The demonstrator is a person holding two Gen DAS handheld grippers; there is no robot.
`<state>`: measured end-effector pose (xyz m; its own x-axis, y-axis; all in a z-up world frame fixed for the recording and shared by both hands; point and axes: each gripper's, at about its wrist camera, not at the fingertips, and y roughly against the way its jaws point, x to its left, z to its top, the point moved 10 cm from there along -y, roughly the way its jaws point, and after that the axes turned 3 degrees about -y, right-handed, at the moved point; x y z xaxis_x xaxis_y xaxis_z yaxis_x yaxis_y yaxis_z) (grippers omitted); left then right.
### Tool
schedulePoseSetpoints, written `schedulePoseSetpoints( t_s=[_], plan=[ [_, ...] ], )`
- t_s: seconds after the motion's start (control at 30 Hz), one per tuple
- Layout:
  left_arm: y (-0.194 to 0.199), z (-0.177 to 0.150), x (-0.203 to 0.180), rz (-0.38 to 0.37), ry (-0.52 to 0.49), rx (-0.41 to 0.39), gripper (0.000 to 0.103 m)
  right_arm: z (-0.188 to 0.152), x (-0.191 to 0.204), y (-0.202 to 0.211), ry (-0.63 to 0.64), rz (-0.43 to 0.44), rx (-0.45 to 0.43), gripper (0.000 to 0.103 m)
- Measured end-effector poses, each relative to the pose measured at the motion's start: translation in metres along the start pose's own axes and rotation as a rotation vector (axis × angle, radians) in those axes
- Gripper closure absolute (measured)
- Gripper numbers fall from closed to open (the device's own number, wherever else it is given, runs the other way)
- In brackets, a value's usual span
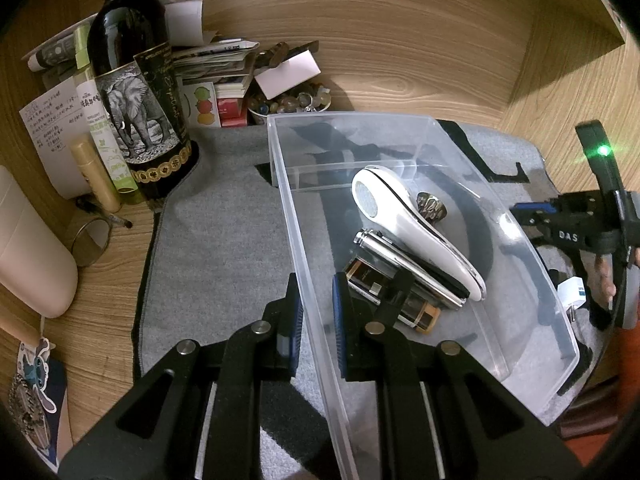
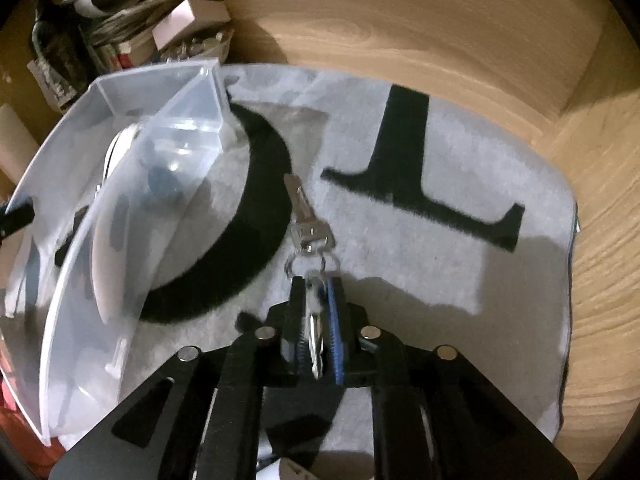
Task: Organize rigid objects
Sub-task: 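Lower the right gripper onto the key ring and grasp the keys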
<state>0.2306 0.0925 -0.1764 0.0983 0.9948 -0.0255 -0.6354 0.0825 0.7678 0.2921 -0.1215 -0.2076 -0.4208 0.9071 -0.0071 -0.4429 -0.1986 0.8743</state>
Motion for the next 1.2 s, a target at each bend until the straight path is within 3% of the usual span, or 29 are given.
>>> schedulePoseSetpoints(
  t_s=[0.1,0.23,0.37,0.47,0.63,0.67,0.93,1.0,1.07,1.2],
  plan=[
    [0.0,0.0,0.0,0.001,0.002,0.0,0.09,0.014,0.004,-0.013,0.011,-0.003,0.006,0.087],
    [0.0,0.0,0.0,-0.002,0.002,0.002,0.09,0.022,0.005,-0.03,0.023,-0.017,0.027,0.075],
    [0.0,0.0,0.0,0.0,0.001,0.002,0.09,0.028,0.004,-0.037,0.006,0.002,0.021,0.075],
    [0.0,0.0,0.0,0.003,0.01,0.004,0.09,0.031,0.005,-0.039,0.018,-0.003,0.014,0.081],
    [0.0,0.0,0.0,0.003,0.009,0.004,0.09,0.029,0.013,-0.023,0.017,-0.003,-0.02,0.082],
    [0.0,0.0,0.0,0.003,0.009,0.005,0.09,0.03,0.015,-0.015,0.017,0.002,-0.04,0.099],
    [0.0,0.0,0.0,0.003,0.01,0.004,0.09,0.047,0.021,0.027,0.04,-0.01,-0.148,0.099],
    [0.0,0.0,0.0,0.002,0.01,0.005,0.09,0.046,0.015,0.024,0.045,-0.011,-0.13,0.092],
    [0.0,0.0,0.0,0.001,0.011,0.005,0.09,0.04,0.01,0.008,0.039,-0.01,-0.073,0.063],
    [0.0,0.0,0.0,0.003,0.009,0.005,0.09,0.03,0.003,-0.012,0.047,-0.03,-0.02,0.058]
  ],
)
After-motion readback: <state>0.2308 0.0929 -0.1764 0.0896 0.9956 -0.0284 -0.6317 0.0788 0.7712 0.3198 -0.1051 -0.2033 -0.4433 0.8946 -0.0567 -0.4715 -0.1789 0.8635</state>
